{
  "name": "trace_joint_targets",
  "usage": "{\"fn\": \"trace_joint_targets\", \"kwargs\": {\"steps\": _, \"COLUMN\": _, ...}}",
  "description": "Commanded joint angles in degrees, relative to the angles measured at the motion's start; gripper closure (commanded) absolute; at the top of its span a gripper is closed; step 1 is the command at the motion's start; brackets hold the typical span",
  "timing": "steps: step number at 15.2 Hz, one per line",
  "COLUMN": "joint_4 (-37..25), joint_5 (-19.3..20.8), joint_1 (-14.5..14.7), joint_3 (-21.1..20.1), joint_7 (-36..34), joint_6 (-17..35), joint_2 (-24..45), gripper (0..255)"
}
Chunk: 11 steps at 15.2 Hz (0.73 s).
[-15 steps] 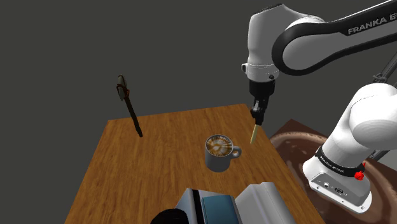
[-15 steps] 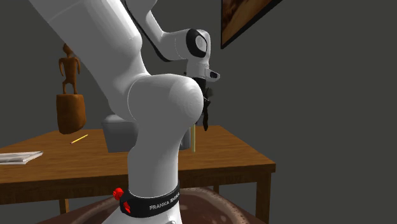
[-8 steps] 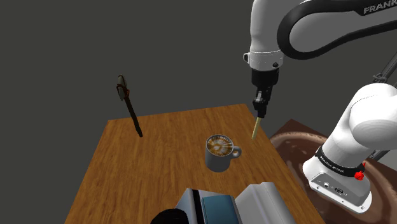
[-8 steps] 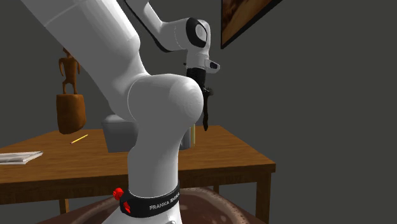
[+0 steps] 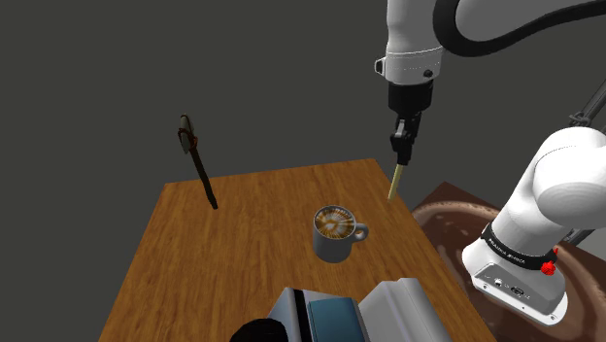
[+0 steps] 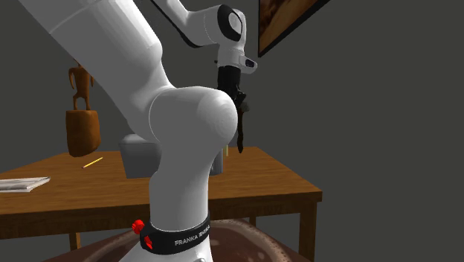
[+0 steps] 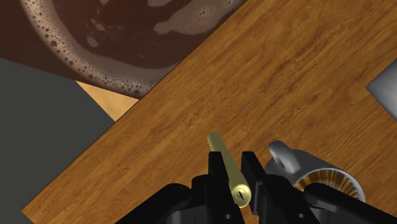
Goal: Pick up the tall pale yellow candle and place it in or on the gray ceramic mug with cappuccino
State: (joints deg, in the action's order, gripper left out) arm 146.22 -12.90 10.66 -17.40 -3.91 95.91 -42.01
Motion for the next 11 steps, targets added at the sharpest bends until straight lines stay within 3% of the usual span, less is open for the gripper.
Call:
{"fn": "trace_joint_targets", "kwargs": {"steps": 1, "joint_4": -1.6, "joint_5": 0.3, "joint_1": -0.1, "joint_3": 0.4, "joint_7": 0.0, "joint_6": -1.7, "joint_2": -0.1, "gripper": 255}}
{"fn": "trace_joint_targets", "kwargs": {"steps": 11, "joint_4": -9.3, "joint_5": 1.4, "joint_1": -0.6, "joint_3": 1.6, "joint_7": -0.4, "joint_6": -9.2, "joint_2": 0.2, "gripper": 255}}
